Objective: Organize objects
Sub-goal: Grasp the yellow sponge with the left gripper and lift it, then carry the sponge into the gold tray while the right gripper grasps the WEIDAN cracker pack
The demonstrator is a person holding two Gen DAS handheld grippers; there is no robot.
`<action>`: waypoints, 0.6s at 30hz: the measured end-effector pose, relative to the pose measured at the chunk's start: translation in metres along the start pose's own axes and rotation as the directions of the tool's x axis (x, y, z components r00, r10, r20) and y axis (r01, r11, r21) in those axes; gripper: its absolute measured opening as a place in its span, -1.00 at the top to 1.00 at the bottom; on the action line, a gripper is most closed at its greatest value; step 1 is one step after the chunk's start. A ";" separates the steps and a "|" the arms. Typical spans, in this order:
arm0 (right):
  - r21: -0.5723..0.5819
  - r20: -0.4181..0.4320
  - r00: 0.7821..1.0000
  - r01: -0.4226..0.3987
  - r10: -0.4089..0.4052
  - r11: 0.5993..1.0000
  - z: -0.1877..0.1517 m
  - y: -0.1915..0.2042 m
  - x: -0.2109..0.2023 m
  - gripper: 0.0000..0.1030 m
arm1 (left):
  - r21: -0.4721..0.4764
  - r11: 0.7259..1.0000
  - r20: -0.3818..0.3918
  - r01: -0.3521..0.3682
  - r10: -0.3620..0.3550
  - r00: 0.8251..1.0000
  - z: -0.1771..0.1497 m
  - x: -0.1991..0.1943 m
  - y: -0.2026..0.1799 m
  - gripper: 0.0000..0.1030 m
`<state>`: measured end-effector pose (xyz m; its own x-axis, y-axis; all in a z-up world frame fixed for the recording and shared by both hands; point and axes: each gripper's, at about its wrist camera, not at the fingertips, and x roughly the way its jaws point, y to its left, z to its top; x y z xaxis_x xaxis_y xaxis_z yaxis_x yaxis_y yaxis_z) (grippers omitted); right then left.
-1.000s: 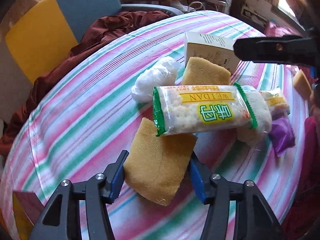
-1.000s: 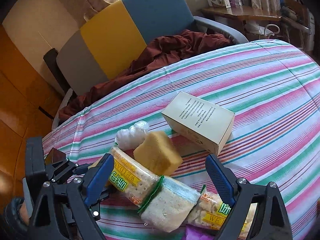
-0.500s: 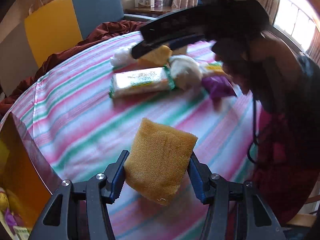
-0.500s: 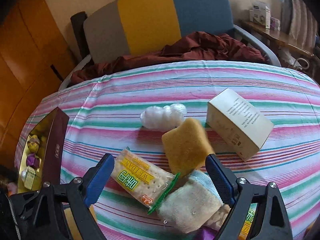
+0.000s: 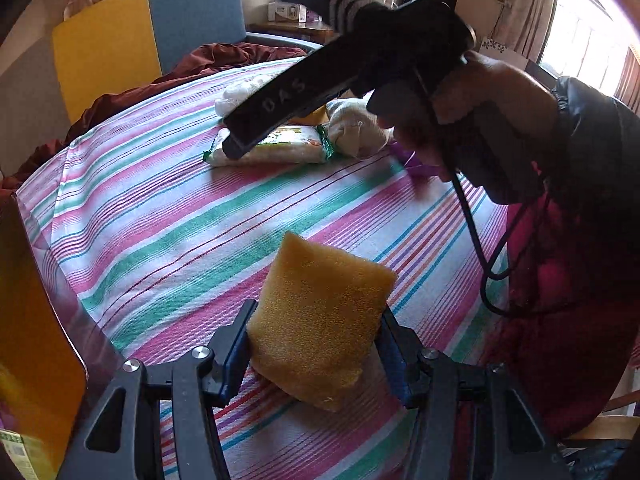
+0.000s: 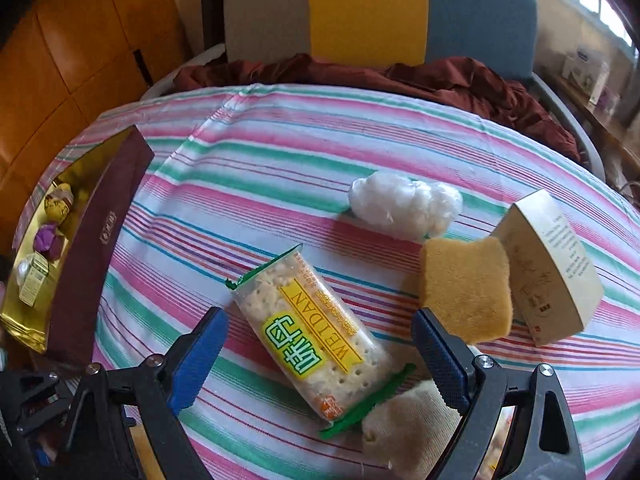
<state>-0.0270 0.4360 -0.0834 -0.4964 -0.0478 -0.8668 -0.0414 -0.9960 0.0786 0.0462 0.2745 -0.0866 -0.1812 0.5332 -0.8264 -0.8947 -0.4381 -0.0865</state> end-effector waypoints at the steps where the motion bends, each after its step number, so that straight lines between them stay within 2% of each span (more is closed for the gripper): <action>1: -0.011 -0.011 1.000 0.007 -0.007 1.000 0.000 0.002 0.004 -0.81 | -0.003 1.000 0.004 0.002 -0.002 1.000 0.000 0.000 0.000 -0.11; 4: -0.029 -0.037 0.999 0.019 -0.020 0.999 0.000 0.003 0.017 -0.81 | -0.006 1.000 0.015 0.000 0.000 1.000 -0.004 -0.001 -0.001 -0.11; 5: -0.035 -0.049 0.999 0.019 -0.021 0.999 0.000 0.004 0.020 -0.72 | -0.006 1.000 0.018 0.000 0.000 1.000 -0.004 0.001 -0.001 -0.11; 7: -0.042 -0.045 0.999 0.014 -0.016 0.999 0.001 0.006 0.019 -0.30 | -0.012 1.000 0.022 0.005 -0.004 1.000 -0.004 0.001 0.000 -0.12; 8: -0.036 -0.045 0.999 0.006 -0.008 0.999 0.002 0.006 0.017 0.02 | -0.018 1.000 0.025 0.007 -0.007 1.000 -0.005 0.001 0.000 -0.12; 18: 0.000 -0.048 0.998 -0.045 0.045 0.999 -0.002 0.004 0.017 0.03 | -0.016 1.000 0.043 -0.013 0.013 0.999 -0.008 0.002 -0.002 -0.13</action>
<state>-0.0336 0.4315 -0.0985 -0.4559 -0.0961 -0.8848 -0.0189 -0.9929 0.1176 0.0508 0.2705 -0.0926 -0.2103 0.5577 -0.8030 -0.8856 -0.4565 -0.0851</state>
